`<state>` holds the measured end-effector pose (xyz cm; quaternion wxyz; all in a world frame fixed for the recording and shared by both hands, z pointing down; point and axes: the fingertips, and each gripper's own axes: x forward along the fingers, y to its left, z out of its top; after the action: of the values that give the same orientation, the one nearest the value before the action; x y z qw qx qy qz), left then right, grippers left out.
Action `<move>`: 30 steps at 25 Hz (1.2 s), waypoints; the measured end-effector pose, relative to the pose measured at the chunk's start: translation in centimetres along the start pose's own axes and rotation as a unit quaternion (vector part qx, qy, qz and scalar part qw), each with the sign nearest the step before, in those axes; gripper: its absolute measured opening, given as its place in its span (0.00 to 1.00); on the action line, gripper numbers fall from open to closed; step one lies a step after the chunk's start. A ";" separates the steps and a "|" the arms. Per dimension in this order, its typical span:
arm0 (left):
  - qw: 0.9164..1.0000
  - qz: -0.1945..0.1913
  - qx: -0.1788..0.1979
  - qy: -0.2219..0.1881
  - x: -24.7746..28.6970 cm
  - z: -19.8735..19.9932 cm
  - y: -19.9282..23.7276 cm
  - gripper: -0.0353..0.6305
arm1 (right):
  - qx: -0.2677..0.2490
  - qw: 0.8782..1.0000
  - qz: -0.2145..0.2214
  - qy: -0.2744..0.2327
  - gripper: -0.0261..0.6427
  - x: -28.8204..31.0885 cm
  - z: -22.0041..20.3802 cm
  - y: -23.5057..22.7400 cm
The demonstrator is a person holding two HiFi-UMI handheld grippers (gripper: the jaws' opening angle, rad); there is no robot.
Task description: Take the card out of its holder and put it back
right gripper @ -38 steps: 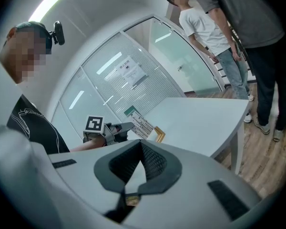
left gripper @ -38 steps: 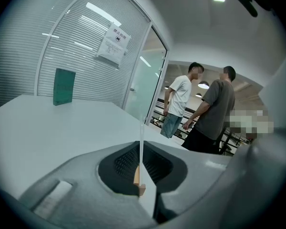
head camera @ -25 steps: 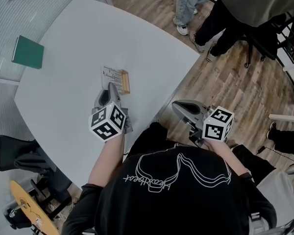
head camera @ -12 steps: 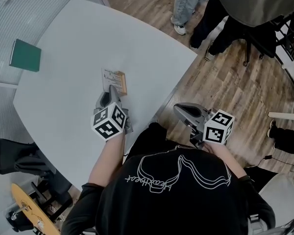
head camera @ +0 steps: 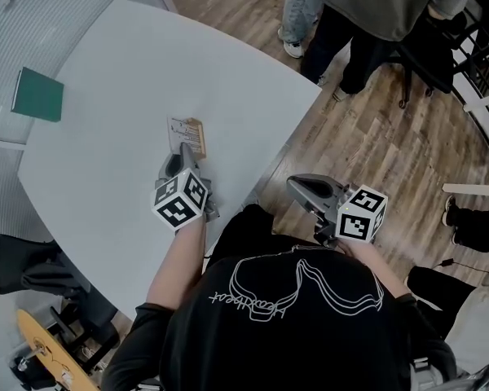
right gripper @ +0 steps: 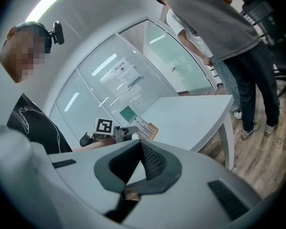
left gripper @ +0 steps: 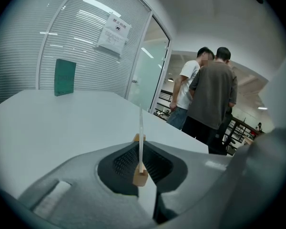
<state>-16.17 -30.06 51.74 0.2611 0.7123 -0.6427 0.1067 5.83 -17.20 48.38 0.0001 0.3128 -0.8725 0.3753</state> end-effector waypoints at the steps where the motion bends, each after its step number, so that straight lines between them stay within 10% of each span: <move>1: 1.000 -0.003 -0.003 0.000 0.0 0.0 -0.1 0.09 | -0.002 1.000 -0.001 0.001 0.05 -0.2 0.0 0.1; 20: 0.996 -0.069 -0.047 -0.030 -11.0 0.2 -1.5 0.24 | -0.089 0.994 0.060 -0.025 0.05 -3.7 1.9 7.5; 30: 0.973 -0.222 -0.014 -0.059 -23.4 0.7 -9.4 0.18 | -0.153 0.980 0.120 -0.040 0.05 -6.8 2.1 15.3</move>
<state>-10.71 -9.95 37.49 0.2496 0.8385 -0.4843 -0.0053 3.41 -6.85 35.23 -0.0321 0.2167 -0.9502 0.2215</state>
